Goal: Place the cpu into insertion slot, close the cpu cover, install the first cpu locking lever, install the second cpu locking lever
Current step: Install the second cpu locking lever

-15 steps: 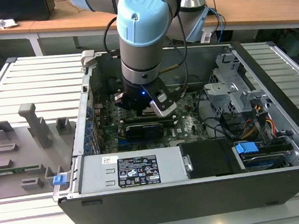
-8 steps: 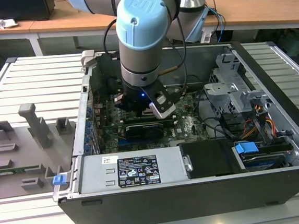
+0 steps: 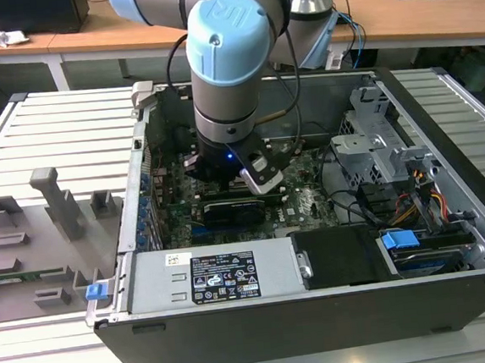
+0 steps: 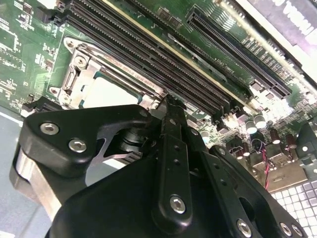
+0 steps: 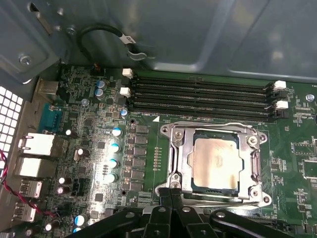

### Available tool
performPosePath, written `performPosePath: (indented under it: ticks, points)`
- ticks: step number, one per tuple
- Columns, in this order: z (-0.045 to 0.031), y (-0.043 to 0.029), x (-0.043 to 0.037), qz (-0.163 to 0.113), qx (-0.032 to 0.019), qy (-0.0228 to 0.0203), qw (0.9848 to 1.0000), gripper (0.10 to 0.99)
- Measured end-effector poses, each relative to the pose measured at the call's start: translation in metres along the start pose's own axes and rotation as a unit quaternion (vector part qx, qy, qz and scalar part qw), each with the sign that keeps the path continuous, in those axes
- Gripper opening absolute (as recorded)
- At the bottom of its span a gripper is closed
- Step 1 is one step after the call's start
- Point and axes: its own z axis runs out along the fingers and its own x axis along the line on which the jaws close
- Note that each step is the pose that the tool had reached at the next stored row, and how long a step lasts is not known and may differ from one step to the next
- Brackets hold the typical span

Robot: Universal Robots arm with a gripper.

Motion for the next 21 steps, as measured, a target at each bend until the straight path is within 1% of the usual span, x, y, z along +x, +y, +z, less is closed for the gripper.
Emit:
performPosePath:
  ticks: [3,11,15,19,21]
  points:
    - [0.0008,-0.0001,0.0023,0.000,-0.0020,-0.0002,1.0000,0.106]
    - [0.0072,-0.0019,0.0029,0.000,-0.0099,-0.0008,1.0000,0.106]
    - [0.0098,-0.0023,0.0078,0.000,-0.0132,-0.0010,0.9999,0.106]
    - [0.0096,-0.0023,0.0090,0.000,-0.0138,-0.0011,0.9999,0.106]
    - [0.0067,-0.0014,0.0090,0.000,-0.0144,-0.0013,0.9999,0.106]
